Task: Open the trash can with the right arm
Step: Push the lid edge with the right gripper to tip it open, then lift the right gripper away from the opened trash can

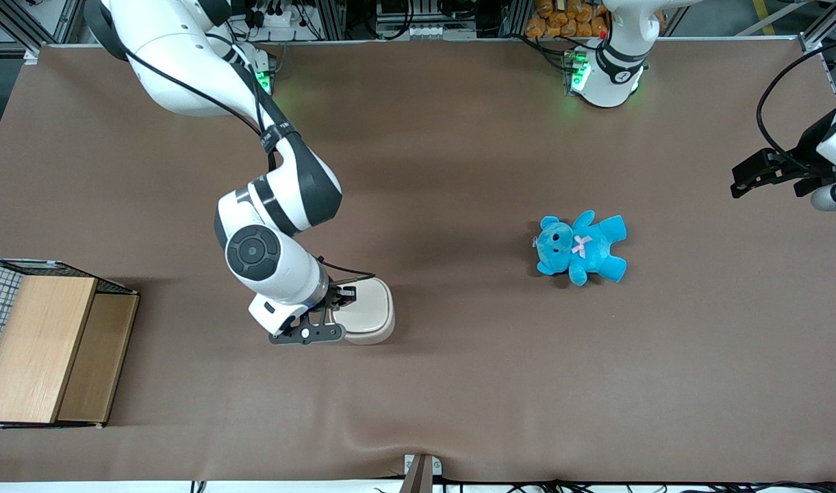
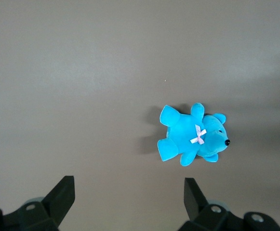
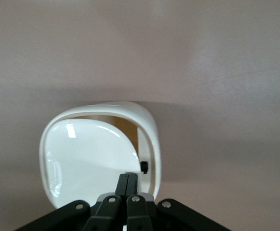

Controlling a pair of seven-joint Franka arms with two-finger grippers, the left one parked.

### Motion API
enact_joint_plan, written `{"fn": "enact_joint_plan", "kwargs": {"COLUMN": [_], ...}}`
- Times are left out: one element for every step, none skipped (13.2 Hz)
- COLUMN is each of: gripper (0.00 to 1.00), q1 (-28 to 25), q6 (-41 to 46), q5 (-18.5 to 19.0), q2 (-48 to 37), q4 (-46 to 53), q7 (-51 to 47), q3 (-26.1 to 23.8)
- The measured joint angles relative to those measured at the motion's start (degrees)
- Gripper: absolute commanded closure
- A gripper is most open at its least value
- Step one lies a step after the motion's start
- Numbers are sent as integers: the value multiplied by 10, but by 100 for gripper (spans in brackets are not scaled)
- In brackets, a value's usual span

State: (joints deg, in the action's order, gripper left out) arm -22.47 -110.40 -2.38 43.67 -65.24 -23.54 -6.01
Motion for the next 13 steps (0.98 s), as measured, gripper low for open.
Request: {"fn": "enact_joint_plan", "kwargs": {"gripper": [100, 100, 100, 100, 100, 100, 100, 100, 100, 100, 100, 100, 85], "q1": [-1, -2, -3, -3, -3, -3, -3, -3, -3, -3, -3, -3, -2], "q6": [0, 0, 0, 0, 0, 0, 0, 1, 1, 1, 1, 1, 5], "q5": [-13, -24, -34, -41, -44, -44, -45, -50, -60, -70, -80, -86, -89], "q2": [0, 0, 0, 0, 0, 0, 0, 0, 0, 0, 0, -1, -2], "q4": [4, 8, 11, 14, 18, 23, 28, 31, 34, 36, 39, 43, 47], "q7": [-6, -12, -18, -25, -36, -49, -57, -65, -75, -80, -83, -87, -90], "q3": [-2, -4, -6, -12, -21, -31, -40, -46, -51, -54, -56, -59, -64]}}
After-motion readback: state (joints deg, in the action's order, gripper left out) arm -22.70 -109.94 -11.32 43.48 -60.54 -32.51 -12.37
